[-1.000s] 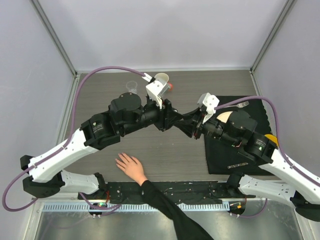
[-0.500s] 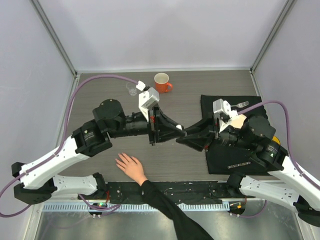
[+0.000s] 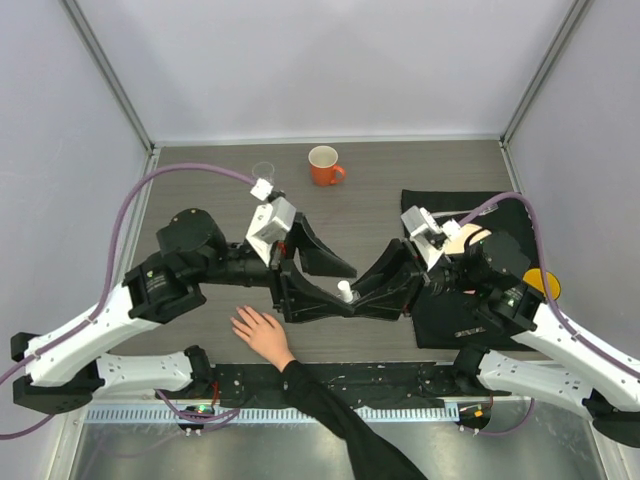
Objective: Paint the nails
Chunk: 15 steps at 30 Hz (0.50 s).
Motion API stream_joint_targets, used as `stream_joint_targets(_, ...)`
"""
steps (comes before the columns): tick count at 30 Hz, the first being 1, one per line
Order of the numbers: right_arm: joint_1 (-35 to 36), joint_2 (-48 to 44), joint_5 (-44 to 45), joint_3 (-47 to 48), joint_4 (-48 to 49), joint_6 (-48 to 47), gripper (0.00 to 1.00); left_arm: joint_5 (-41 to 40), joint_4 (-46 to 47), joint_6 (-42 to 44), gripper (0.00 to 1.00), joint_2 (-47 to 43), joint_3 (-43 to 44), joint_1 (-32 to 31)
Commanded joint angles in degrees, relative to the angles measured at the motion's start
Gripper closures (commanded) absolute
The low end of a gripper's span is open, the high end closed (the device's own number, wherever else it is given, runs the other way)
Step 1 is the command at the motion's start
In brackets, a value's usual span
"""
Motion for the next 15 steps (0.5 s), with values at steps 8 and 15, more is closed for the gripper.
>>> stream_joint_targets(8,0.30,2.51,19.70,9.44,-26.83,-27.76,0.99,-30.75,-23.89,8.00,0.33,0.16,12.47,0.28)
stream_joint_targets(15,0.30,4.45,23.39,11.11,-30.10,-32.26,0.99,-28.15,-34.28,9.85,0.38,6.77,18.03,0.28)
